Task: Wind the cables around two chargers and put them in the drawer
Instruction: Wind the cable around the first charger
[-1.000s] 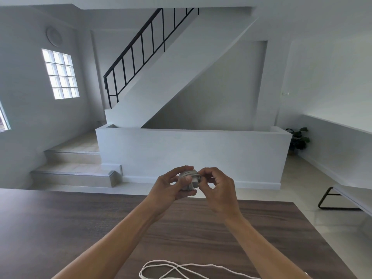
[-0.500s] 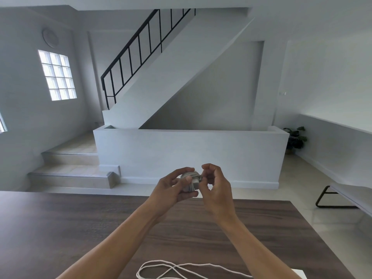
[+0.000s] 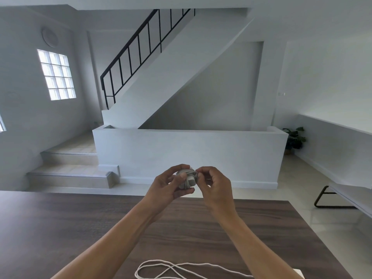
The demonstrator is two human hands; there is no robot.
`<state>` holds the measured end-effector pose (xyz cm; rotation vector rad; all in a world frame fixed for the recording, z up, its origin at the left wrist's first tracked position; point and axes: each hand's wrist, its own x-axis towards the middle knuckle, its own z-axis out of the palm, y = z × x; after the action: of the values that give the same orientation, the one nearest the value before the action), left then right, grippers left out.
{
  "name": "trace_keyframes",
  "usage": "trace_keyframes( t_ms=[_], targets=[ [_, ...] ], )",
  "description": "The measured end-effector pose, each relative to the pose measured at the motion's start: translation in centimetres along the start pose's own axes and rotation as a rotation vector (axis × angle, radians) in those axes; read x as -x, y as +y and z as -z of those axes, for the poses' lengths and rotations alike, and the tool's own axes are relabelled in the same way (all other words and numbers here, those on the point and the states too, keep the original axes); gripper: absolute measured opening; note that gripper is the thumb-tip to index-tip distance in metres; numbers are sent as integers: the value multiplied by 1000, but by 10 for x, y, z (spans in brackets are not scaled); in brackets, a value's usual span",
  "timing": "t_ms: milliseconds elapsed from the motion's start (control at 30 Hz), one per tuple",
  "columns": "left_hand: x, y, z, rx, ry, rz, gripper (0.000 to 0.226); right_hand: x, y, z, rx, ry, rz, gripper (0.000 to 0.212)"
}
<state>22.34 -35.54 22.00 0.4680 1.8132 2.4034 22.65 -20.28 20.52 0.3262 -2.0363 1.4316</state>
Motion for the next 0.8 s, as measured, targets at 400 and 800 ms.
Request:
trace_keyframes(
  t_ms=[400,800],
  targets=[
    [6,-3,-1,112,-61,78,33,5,10,-8,89,-48,102,7],
    [8,0,5,-18,-72,8,31,9,2,-10,41,-74,75,15]
  ],
)
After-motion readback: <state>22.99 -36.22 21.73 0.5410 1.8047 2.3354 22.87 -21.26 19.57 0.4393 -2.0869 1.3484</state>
